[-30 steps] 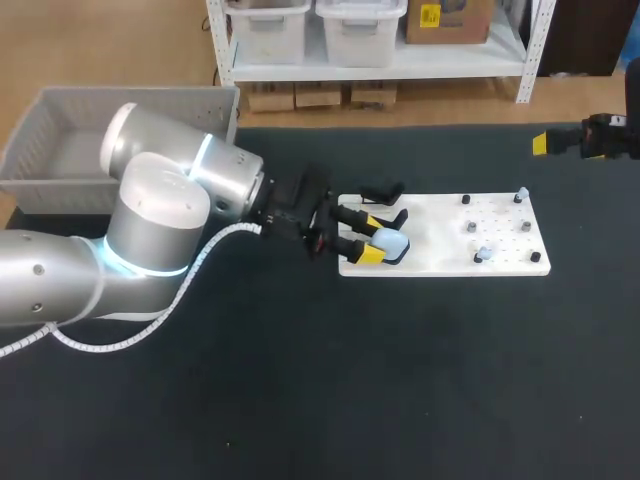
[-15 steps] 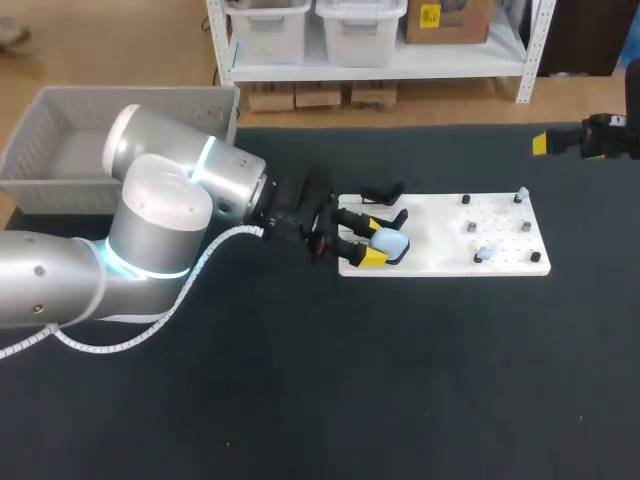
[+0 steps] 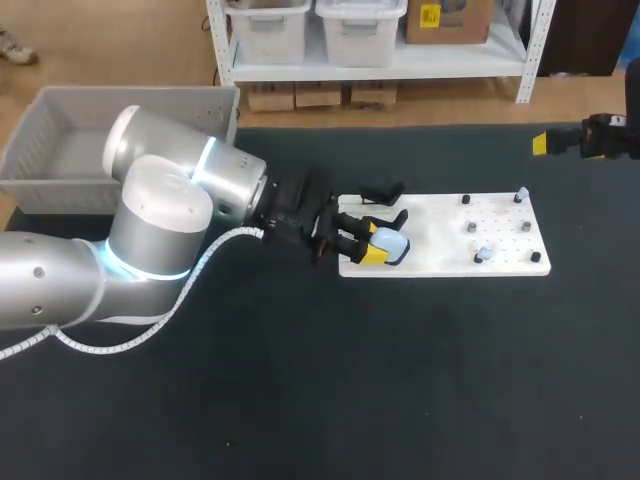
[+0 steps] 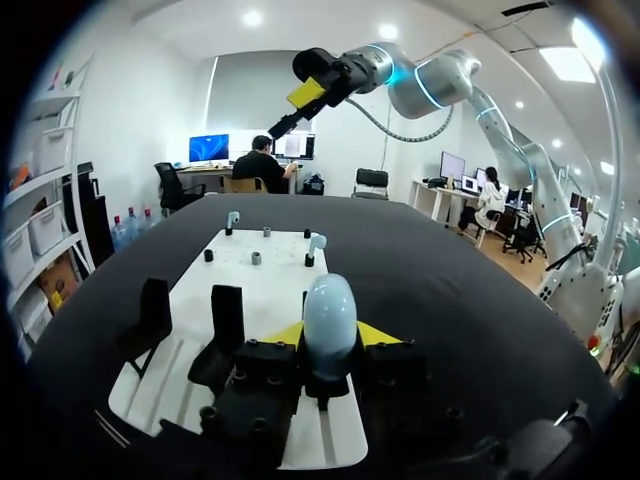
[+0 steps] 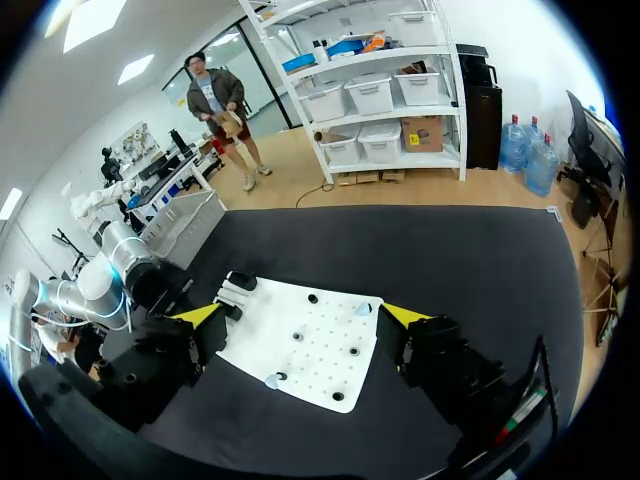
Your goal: Pick up each earbud case from the left stands, insert the matching earbuds, close the lid, and place the case in the box.
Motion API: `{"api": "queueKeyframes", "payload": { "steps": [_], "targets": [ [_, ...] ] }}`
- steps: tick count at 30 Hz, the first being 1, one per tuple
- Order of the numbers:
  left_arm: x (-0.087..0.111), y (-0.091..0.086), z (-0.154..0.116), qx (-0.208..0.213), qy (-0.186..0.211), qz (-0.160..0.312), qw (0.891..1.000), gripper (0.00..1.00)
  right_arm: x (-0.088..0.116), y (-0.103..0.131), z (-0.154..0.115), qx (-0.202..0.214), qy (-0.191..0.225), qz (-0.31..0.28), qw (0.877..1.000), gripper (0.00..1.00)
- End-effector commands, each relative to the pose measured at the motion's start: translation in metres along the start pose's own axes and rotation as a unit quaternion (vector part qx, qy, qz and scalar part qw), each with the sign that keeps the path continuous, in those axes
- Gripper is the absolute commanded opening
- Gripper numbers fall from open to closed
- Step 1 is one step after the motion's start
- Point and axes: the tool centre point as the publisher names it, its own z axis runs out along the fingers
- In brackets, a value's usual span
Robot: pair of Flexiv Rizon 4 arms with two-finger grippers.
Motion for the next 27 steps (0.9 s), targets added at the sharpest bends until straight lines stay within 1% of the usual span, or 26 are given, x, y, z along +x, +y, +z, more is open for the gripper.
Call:
{"api": "queueKeyframes", "payload": {
  "steps": [1,4,7,12,17,19,20,22,23,27],
  "targets": [
    [0.0,-0.006,0.0,-0.001,-0.002,0.006,1.0,0.0,0.0,0.0,0.0,0.0,0.0,0.0,1.0,1.0],
    [-0.006,-0.013,-0.005,-0.003,-0.004,0.02,1.0,0.0,0.0,0.0,0.0,0.0,0.0,0.0,1.0,1.0],
    [-0.019,-0.026,-0.016,-0.014,-0.008,0.042,0.999,0.0,0.0,0.0,0.0,0.0,0.0,0.0,1.0,1.0],
    [-0.041,-0.043,-0.035,-0.035,-0.025,0.074,0.996,0.0,0.0,0.0,0.0,0.0,0.0,0.0,1.0,1.0],
    [-0.06,-0.053,-0.047,-0.057,-0.054,0.093,0.993,0.0,0.0,0.0,0.0,0.0,0.0,0.0,1.0,1.0],
    [-0.066,-0.054,-0.049,-0.065,-0.064,0.092,0.992,0.0,0.0,0.0,0.0,0.0,0.0,0.0,1.0,1.0],
    [-0.067,-0.054,-0.049,-0.066,-0.076,0.09,0.991,0.0,0.0,0.0,0.0,0.0,0.0,0.0,1.0,1.0],
    [-0.066,-0.05,-0.05,-0.071,-0.099,0.077,0.989,0.0,0.0,0.0,0.0,0.0,0.0,0.0,1.0,1.0],
    [-0.065,-0.048,-0.051,-0.07,-0.121,0.07,0.988,0.0,0.0,0.0,0.0,0.0,0.0,0.0,1.0,1.0],
    [-0.065,-0.046,-0.051,-0.069,-0.148,0.061,0.985,0.0,0.0,0.0,0.0,0.0,0.0,0.0,1.0,1.0]
  ]
}}
